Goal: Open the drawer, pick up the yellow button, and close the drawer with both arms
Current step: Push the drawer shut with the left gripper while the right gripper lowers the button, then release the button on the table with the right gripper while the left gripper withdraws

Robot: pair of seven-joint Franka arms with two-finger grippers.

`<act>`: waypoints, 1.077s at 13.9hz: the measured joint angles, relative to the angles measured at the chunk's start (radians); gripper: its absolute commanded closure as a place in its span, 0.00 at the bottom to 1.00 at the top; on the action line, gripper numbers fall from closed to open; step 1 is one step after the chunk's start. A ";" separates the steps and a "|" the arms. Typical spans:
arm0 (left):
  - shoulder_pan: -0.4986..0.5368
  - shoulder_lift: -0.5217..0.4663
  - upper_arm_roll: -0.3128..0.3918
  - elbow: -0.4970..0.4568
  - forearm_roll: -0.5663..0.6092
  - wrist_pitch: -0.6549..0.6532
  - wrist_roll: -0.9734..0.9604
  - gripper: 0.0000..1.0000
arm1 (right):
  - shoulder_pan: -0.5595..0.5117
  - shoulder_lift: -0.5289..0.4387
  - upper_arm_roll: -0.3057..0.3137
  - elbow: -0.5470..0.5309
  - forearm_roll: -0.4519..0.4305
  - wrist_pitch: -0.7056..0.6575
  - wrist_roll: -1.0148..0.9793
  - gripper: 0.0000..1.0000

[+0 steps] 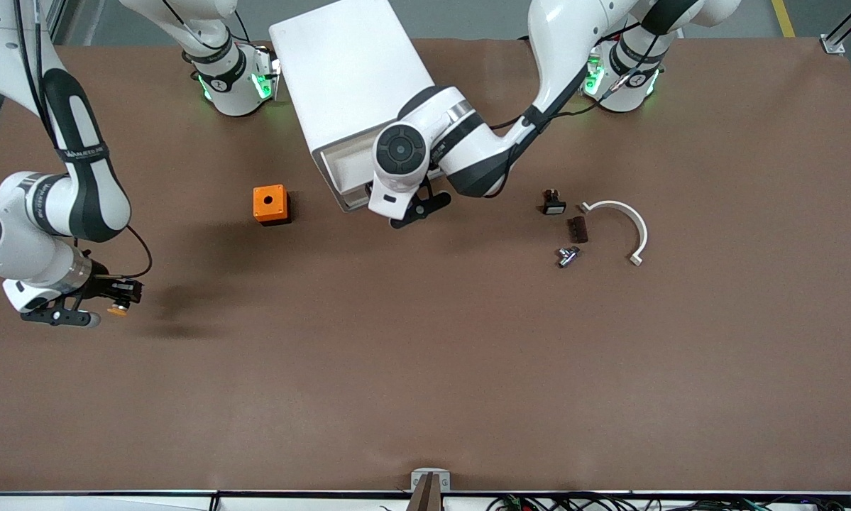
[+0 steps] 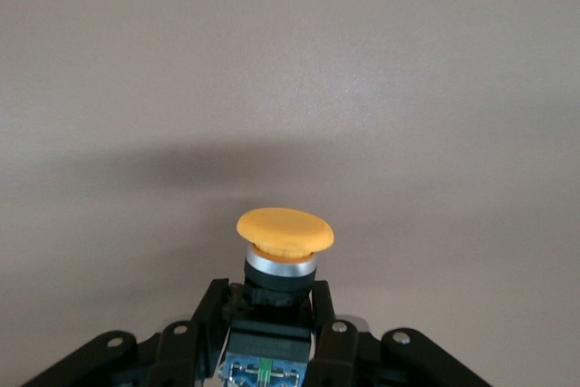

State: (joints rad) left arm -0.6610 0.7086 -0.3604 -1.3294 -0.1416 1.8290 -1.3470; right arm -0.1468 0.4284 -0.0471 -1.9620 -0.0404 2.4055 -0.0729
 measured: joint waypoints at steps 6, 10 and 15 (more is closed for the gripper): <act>-0.058 -0.001 -0.012 -0.014 0.002 0.000 -0.031 0.00 | -0.001 0.099 0.010 -0.002 0.000 0.100 -0.010 1.00; -0.074 -0.001 -0.010 -0.014 0.009 0.001 -0.044 0.00 | 0.009 0.124 0.027 0.005 0.000 0.125 -0.011 0.20; 0.014 -0.035 0.044 -0.007 0.165 0.007 -0.047 0.00 | 0.014 0.154 0.028 0.041 0.000 0.129 -0.013 0.00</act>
State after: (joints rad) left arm -0.6466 0.6733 -0.3161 -1.3359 0.0239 1.8356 -1.3943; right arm -0.1328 0.5826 -0.0189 -1.9209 -0.0404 2.5340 -0.0859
